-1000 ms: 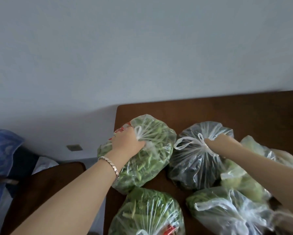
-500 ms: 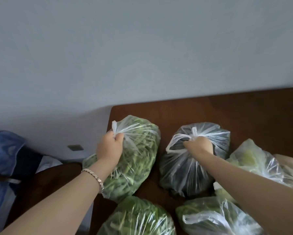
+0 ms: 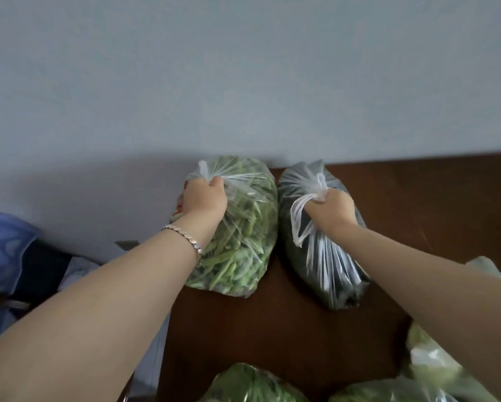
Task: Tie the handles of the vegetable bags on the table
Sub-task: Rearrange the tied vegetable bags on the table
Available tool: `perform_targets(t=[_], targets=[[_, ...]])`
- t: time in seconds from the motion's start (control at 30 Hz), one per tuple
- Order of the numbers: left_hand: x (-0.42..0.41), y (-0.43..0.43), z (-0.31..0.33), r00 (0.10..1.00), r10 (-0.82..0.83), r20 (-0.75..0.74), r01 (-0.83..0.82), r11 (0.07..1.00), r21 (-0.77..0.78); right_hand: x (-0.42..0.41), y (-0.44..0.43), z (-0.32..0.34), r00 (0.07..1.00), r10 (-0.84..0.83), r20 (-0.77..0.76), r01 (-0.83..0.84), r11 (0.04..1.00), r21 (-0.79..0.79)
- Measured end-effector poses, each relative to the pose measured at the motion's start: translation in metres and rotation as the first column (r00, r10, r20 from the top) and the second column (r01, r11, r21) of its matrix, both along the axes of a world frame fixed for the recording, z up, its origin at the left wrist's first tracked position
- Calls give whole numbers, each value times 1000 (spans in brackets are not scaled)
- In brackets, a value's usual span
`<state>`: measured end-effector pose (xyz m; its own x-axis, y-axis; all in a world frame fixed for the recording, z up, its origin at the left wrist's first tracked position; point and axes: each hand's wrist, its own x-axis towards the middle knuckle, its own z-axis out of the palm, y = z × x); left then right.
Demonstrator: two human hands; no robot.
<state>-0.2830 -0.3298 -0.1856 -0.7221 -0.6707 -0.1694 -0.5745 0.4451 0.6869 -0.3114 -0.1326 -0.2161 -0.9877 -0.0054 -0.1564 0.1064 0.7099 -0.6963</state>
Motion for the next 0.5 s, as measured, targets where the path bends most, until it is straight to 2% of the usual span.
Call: perform_targets(t=[0.07, 0.17, 0.23, 0.3, 0.33, 0.4, 0.5], targets=[[-5, 1, 4, 995, 28, 95, -33, 998, 56, -9, -7, -5, 999, -39, -1, 38, 999, -22], [1, -4, 4, 985, -118, 123, 118, 993, 8, -4, -8, -13, 997, -62, 55, 65, 997, -47], [20, -12, -6, 961, -247, 127, 265, 954, -142, 15, 0, -20, 982, -140, 124, 126, 985, 116], [50, -14, -15, 918, -316, 237, 380, 871, -311, 45, 13, -27, 935, -308, 178, 248, 923, 292], [66, -11, -18, 900, -334, 280, 419, 838, -349, 61, 21, -30, 892, -387, 232, 304, 895, 325], [90, -3, -21, 868, -353, 348, 461, 835, -301, 88, 33, -39, 807, -474, 352, 386, 875, 292], [107, 7, -37, 828, -350, 438, 468, 862, -196, 111, 33, -43, 789, -435, 435, 420, 897, 135]])
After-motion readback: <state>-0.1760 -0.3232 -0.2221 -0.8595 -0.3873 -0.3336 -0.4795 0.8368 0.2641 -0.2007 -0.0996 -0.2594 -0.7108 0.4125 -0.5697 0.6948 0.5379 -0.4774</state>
